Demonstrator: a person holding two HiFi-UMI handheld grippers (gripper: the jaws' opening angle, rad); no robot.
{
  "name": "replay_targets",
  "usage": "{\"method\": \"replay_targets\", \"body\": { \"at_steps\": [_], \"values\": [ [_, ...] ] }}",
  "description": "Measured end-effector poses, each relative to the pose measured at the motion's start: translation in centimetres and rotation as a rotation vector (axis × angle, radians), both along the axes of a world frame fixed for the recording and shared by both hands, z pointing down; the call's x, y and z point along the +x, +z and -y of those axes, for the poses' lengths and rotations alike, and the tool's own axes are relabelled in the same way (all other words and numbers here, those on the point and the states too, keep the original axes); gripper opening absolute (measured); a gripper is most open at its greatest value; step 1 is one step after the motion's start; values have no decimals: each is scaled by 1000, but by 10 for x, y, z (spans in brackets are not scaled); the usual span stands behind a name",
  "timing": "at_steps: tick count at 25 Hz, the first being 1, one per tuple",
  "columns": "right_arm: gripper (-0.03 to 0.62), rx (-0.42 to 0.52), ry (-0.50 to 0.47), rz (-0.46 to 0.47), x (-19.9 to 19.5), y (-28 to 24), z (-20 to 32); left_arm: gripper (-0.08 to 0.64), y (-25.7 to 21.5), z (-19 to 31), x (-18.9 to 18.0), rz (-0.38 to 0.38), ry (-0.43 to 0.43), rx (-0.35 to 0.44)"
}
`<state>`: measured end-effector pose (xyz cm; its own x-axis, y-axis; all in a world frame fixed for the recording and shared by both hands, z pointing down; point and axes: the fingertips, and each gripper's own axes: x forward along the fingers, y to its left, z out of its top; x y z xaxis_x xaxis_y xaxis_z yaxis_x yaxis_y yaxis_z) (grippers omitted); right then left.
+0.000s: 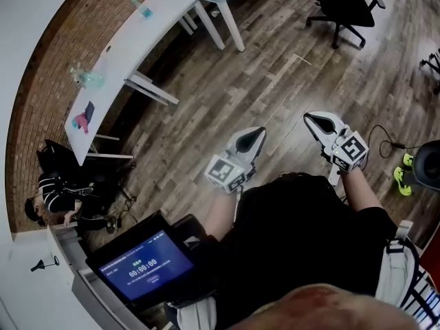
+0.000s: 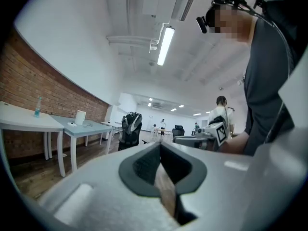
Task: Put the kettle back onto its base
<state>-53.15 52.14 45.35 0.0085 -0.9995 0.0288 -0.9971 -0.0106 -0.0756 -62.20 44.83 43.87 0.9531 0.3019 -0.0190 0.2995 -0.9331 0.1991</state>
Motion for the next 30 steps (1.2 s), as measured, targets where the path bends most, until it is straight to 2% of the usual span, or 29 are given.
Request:
{"method": "replay_targets", "body": {
  "at_steps": [15,22,30],
  "values": [
    [6,56,-29,30,8,-9,2,3,-2,-4,11,15,17,17],
    [6,42,-26,29,10,-10,5,3,-6,0,16,17,32,22],
    [6,30,-65,28,7,-11,10,3,-3,-2,17,34,35,18]
  ]
}}
